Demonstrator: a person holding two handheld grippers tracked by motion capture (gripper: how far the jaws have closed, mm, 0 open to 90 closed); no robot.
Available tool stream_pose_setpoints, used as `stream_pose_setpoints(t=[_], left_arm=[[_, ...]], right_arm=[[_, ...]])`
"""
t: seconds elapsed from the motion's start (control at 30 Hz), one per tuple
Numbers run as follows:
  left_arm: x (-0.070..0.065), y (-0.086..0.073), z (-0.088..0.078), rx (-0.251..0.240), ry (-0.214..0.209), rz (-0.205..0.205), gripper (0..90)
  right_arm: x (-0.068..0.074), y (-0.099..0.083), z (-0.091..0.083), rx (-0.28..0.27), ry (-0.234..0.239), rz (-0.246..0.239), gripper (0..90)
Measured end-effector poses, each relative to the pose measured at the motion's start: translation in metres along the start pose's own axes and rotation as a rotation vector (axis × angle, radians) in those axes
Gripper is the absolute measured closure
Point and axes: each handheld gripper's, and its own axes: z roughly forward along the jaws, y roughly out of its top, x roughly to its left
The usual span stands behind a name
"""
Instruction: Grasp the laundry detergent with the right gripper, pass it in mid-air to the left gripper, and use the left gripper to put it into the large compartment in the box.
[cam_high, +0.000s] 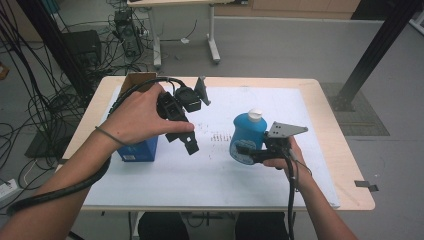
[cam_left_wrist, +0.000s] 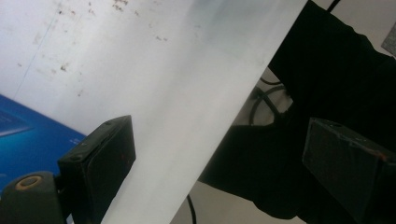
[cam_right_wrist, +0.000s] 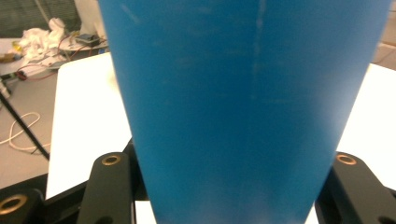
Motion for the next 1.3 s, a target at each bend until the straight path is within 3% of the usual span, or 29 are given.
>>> stream_pose_setpoints(t=[0.23, 0.5, 0.63, 0.7, 0.97, 1.3], left_arm=[[-0.008, 0.009, -0.001, 0.012, 0.000, 0.068, 9.7], [-0.017, 0.017, -0.002, 0.015, -0.004, 0.173, 9.7], [-0.021, 0.021, -0.002, 0.016, -0.008, 0.201, 9.9], [-0.022, 0.027, -0.001, 0.036, -0.014, 0.223, 9.8], [-0.027, 0.034, 0.000, 0.039, -0.023, 0.276, 9.8], [-0.035, 0.041, 0.000, 0.043, -0.021, 0.309, 9.7]], right_arm=[[0.002, 0.006, 0.006, 0.012, 0.073, -0.030, 43.3], [0.002, 0.010, 0.015, 0.025, 0.144, -0.058, 43.3], [0.002, 0.012, 0.019, 0.031, 0.184, -0.075, 43.3], [0.003, 0.014, 0.022, 0.040, 0.201, -0.084, 43.3], [0.007, 0.016, 0.030, 0.051, 0.244, -0.104, 43.3], [0.010, 0.023, 0.037, 0.057, 0.287, -0.125, 43.3]])
